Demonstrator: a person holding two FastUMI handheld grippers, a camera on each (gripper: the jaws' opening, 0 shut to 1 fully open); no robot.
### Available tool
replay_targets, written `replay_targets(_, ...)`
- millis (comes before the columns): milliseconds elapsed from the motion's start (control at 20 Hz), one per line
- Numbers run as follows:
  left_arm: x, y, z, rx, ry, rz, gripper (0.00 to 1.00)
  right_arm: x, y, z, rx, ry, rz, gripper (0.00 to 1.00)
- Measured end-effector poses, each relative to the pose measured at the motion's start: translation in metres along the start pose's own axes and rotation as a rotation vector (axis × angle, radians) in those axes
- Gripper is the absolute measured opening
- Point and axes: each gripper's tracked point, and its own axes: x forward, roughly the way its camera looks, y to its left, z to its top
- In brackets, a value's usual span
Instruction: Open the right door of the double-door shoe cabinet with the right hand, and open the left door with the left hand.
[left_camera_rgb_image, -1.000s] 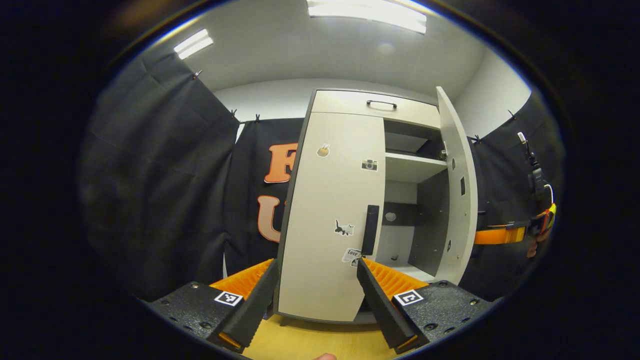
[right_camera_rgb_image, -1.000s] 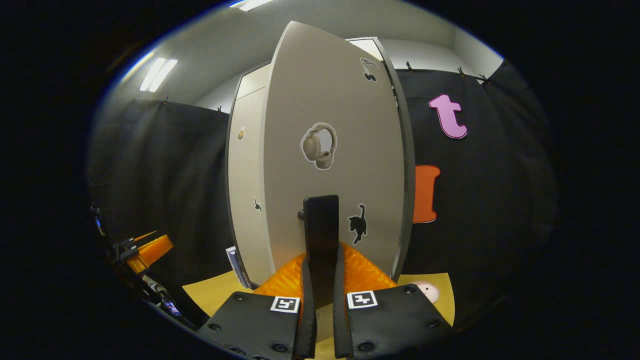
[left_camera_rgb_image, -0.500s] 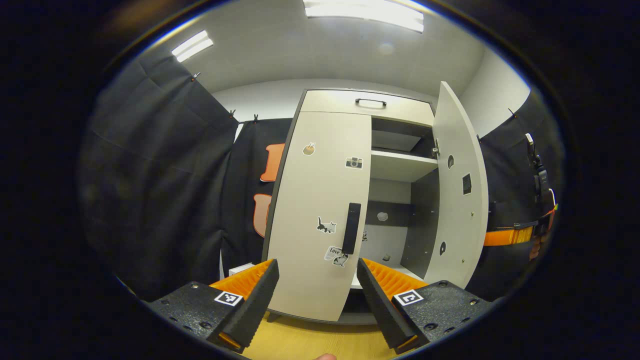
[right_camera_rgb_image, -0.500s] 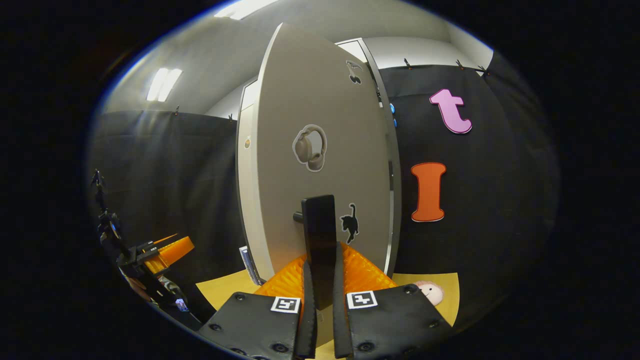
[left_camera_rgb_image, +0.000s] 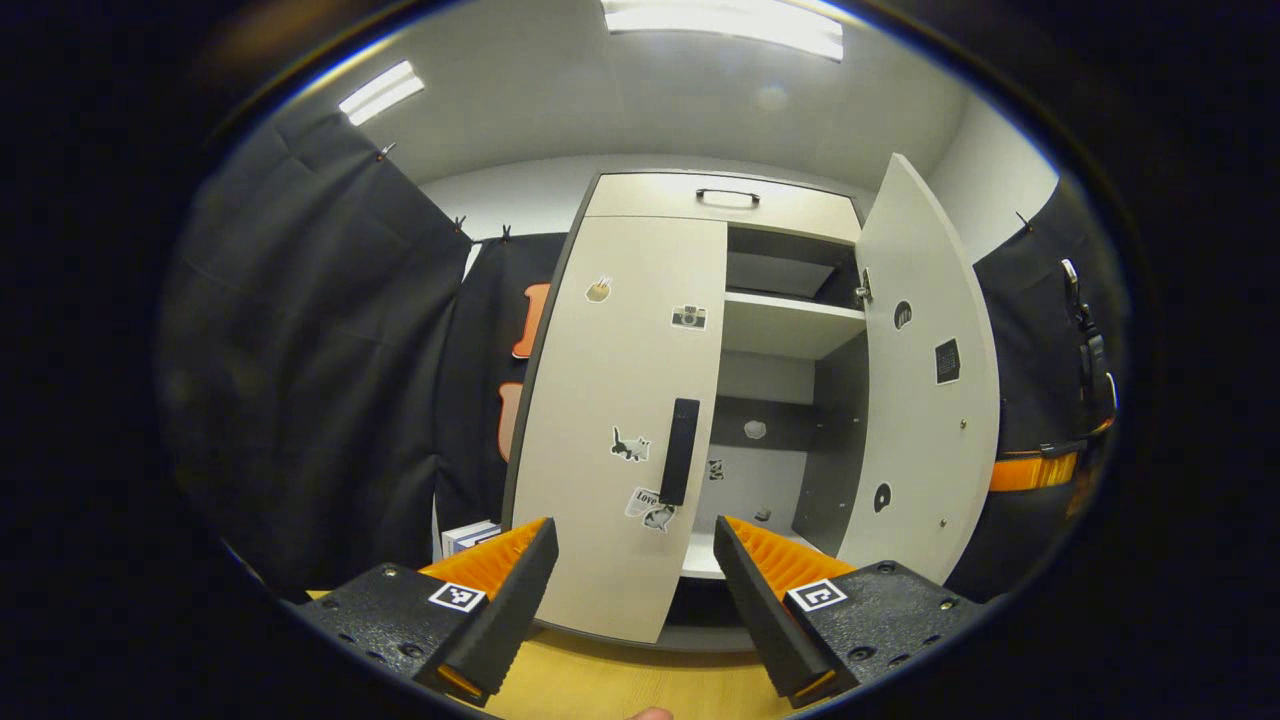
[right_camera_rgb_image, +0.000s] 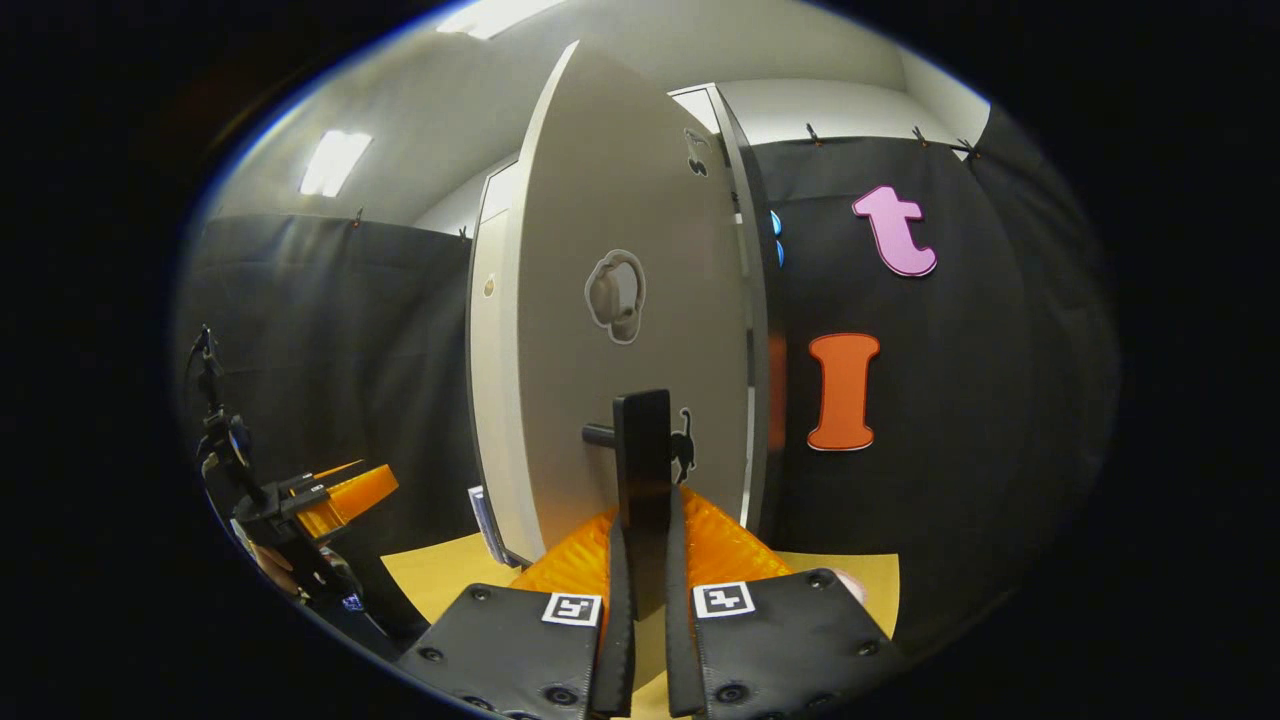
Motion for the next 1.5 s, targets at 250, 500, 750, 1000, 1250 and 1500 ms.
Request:
replay_targets(250,0.002,-0.010,0.000,0.006,0.000,-0.013,0.95,-0.001,-0.027,0.002,-0.043,-0.019,-0.101,0.20)
replay_targets(500,0.003,-0.020,-0.003,-0.005,0.014,-0.040,0.94,-0.004,-0.029,0.002,-0.061,-0.021,-0.105,0.15)
replay_targets(750,0.006,-0.020,0.004,-0.003,0.015,-0.061,0.94,-0.004,-0.026,0.004,-0.011,-0.042,-0.119,0.15)
replay_targets(1000,0.027,-0.024,0.018,0.017,0.009,-0.085,0.94,-0.014,-0.027,0.000,-0.035,-0.046,-0.146,0.14)
replay_targets(1250,0.075,-0.033,0.020,0.027,0.004,-0.111,0.94,-0.035,-0.031,-0.005,-0.011,-0.035,-0.172,0.15)
replay_targets(1500,0.138,-0.029,0.016,0.053,-0.010,-0.085,0.94,-0.056,-0.042,0.000,0.021,-0.095,-0.237,0.62)
